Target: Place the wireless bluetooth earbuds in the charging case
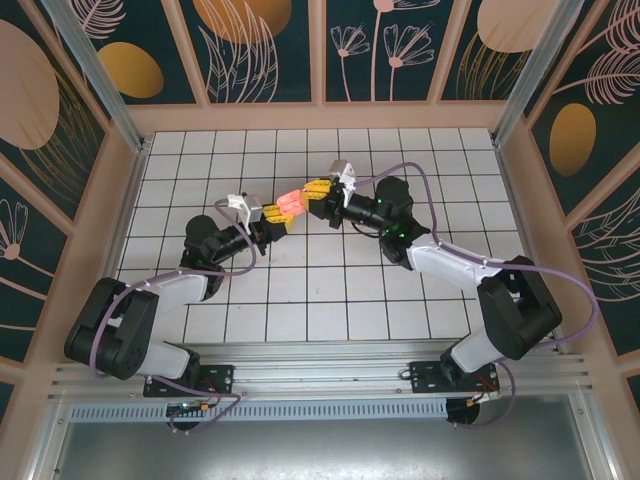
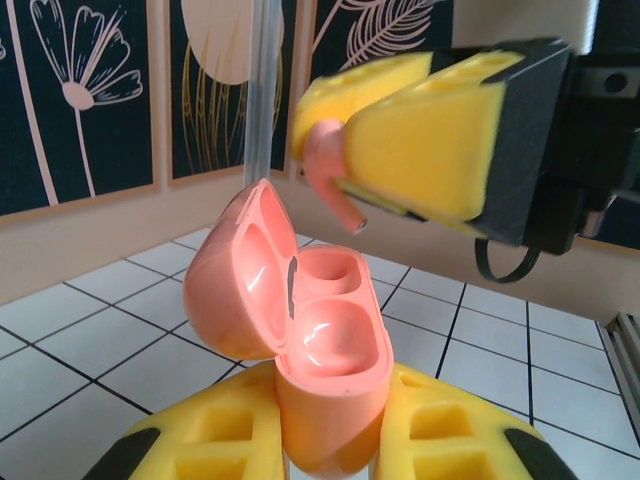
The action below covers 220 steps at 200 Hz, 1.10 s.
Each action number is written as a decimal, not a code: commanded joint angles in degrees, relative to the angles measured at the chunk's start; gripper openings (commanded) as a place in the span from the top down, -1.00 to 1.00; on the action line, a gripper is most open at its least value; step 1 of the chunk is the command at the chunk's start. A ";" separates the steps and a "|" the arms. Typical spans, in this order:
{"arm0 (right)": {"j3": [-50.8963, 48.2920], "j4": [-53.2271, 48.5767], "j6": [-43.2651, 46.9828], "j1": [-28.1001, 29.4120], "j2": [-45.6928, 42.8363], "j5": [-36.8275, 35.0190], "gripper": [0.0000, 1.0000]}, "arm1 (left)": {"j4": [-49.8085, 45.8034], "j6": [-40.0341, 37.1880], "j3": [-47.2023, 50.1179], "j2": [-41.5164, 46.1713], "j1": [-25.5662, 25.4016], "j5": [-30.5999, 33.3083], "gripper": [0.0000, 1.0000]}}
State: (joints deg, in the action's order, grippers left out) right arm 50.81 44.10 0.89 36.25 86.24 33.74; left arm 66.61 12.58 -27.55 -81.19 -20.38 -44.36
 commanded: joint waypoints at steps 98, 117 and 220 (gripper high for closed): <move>2.51 -0.45 2.44 2.15 1.90 -0.33 0.57 | 4.58 3.49 -1.18 -0.02 -0.63 1.45 0.84; 3.41 -5.31 6.18 2.64 1.57 -2.10 0.58 | 5.43 4.40 -1.41 0.15 -0.68 1.47 0.84; 5.11 -20.54 17.10 3.92 -1.09 -7.98 0.53 | 4.10 4.03 -2.07 1.86 -0.69 2.51 0.84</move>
State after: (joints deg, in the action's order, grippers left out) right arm 55.35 31.55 13.76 39.79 86.39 28.67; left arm 66.22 16.64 -27.55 -81.21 -20.86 -42.89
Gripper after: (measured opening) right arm 0.231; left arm 0.186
